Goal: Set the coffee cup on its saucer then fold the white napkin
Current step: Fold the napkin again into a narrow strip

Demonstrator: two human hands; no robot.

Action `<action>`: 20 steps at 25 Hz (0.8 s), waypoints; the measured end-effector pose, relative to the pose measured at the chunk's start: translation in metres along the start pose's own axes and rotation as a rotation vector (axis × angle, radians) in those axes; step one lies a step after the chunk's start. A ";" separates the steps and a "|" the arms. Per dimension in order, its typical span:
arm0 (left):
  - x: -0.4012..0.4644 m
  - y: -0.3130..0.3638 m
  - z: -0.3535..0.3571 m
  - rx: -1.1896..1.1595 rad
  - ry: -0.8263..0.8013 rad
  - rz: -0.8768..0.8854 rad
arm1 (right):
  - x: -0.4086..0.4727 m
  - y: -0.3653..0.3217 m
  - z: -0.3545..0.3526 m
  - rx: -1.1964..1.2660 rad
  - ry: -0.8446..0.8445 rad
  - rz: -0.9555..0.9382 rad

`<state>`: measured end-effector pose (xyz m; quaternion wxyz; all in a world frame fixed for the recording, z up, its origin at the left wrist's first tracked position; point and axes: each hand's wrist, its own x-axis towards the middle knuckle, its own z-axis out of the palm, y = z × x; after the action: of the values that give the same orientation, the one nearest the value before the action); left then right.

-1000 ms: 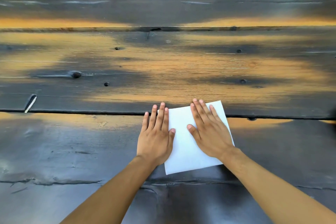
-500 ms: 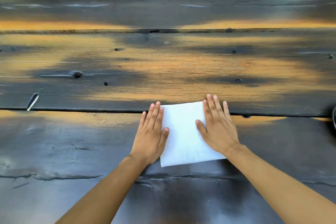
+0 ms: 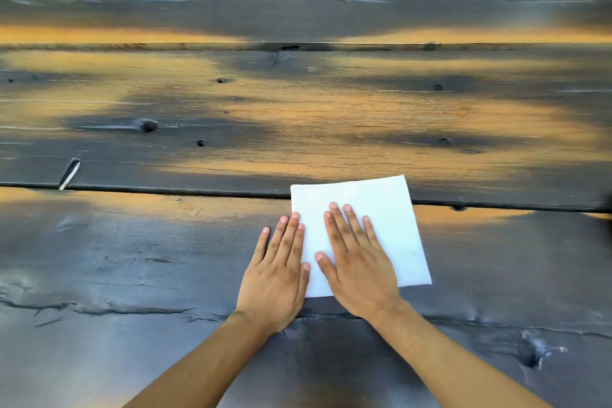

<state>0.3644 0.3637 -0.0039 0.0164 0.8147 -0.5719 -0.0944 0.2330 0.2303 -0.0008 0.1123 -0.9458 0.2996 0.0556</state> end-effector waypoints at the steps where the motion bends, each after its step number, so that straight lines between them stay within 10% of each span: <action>1: 0.000 0.000 0.000 0.005 -0.001 -0.001 | -0.004 0.015 -0.002 -0.017 0.006 0.023; 7: 0.000 0.001 -0.001 0.009 -0.023 -0.013 | -0.022 0.083 -0.014 -0.088 -0.017 0.136; 20: 0.000 0.001 -0.002 0.026 -0.050 -0.013 | 0.008 -0.007 0.000 0.003 -0.007 -0.045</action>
<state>0.3635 0.3627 -0.0016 -0.0090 0.8160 -0.5680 -0.1072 0.2437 0.2318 -0.0009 0.1161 -0.9519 0.2780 0.0561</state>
